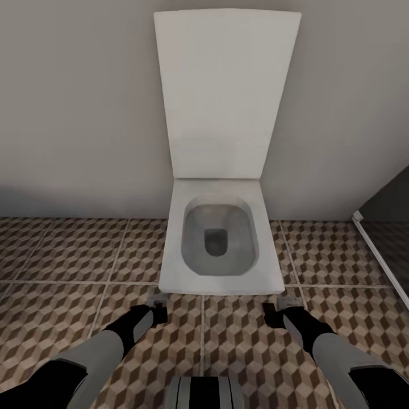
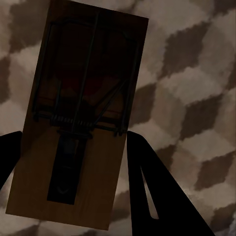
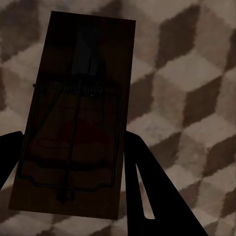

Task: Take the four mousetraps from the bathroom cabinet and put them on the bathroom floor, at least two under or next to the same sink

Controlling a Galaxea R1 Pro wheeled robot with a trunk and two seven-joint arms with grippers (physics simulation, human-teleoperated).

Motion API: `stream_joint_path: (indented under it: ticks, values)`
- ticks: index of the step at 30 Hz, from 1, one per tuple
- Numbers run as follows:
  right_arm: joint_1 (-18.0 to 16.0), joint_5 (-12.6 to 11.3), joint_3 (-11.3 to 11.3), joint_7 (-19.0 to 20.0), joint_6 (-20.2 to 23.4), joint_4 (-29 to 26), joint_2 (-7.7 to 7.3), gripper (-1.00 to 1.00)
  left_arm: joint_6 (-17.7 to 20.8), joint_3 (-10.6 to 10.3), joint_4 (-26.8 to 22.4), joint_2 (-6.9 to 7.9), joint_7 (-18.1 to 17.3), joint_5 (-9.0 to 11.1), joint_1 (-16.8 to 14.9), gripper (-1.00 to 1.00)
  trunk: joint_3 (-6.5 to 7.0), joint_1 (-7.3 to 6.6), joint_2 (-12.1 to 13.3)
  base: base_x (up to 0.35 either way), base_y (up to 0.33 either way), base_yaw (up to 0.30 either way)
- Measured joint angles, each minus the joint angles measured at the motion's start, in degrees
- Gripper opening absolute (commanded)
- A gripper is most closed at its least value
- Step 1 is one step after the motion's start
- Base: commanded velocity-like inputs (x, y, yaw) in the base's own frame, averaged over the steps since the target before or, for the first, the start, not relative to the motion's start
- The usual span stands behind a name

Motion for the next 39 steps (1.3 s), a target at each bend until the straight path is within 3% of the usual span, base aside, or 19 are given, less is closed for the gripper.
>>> stream_joint_path:
  ticks: [27, 28, 39]
  values:
    - [0.0, 0.0, 0.01, 0.0, 0.0, 0.0, 0.0, -1.0, 0.0, 0.0, 0.0, 0.0, 0.0, 0.0, 0.0, -1.0, 0.0, 0.0, 0.0, 0.0, 0.0, 0.0]
    - [0.0, 0.0, 0.02, 0.0, 0.0, 0.0, 0.0, 1.0, 0.0, 0.0, 0.0, 0.0, 0.0, 0.0, 0.0, -1.0, 0.0, 0.0, 0.0, 0.0, 0.0, 0.0]
    - [0.0, -0.18, -0.01, 0.07, -0.01, 0.0, -0.06, 1.0, 0.0, 0.05, 0.02, 0.0, 0.0, 0.0, 0.0, -1.0, 0.0, 0.0, 0.0, 0.0, 0.0, 0.0]
